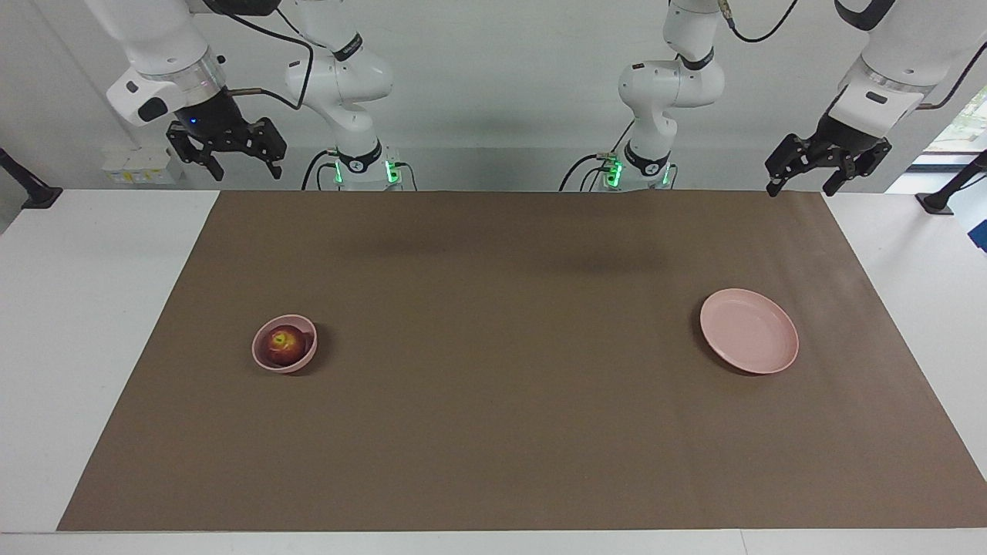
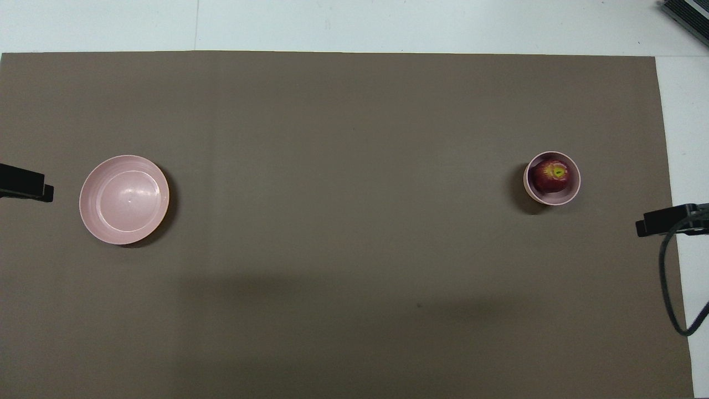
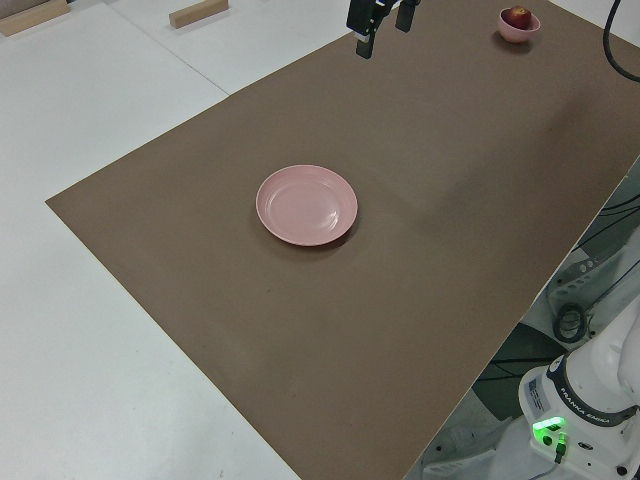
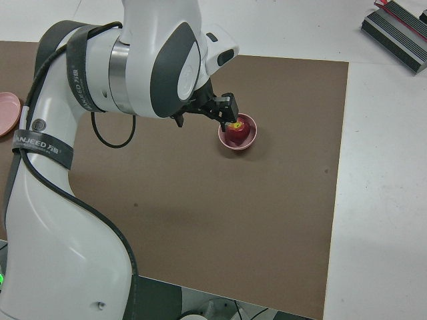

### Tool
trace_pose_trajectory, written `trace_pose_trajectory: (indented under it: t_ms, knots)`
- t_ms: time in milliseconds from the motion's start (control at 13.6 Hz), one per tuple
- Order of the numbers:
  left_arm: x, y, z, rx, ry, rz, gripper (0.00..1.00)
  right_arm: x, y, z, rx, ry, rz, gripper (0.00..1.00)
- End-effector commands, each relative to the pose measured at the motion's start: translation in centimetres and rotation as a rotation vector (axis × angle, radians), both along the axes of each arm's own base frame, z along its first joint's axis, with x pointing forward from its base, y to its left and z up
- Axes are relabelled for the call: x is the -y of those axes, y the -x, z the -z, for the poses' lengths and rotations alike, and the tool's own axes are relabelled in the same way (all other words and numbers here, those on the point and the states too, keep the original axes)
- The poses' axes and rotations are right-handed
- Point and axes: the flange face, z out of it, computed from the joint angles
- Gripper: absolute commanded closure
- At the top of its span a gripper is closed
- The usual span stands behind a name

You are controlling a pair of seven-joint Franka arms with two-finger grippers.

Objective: Move apple from plate to bowl

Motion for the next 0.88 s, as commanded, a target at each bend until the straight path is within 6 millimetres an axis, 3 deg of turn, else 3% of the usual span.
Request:
trace_pose_trajectory:
  t_ms: [0, 147, 293, 513, 806]
  knots:
    - [0.0, 0.4, -0.1, -0.015, -0.010, 0.010, 0.00, 1.1, 0.7, -0.6, 0.021, 0.012, -0.029, 0.00]
    - [1.2, 0.5, -0.1, -0.022, -0.023, 0.037, 0.00, 0.8, 0.6, -2.0, 0.050, 0.013, -0.029, 0.00]
    - [1.5, 0.6, -0.3, -0.019, -0.012, 0.039, 0.00, 0.6, 0.5, -2.0, 0.055, 0.012, -0.030, 0.00]
    - [0.8, 1.3, -1.2, -0.004, -0.009, 0.029, 0.00, 0.2, 0.7, -3.4, 0.075, 0.001, -0.044, 0.00]
    - [1.0, 1.3, -1.2, -0.010, -0.009, 0.030, 0.00, -0.3, 0.6, -3.4, 0.087, 0.006, -0.046, 0.00]
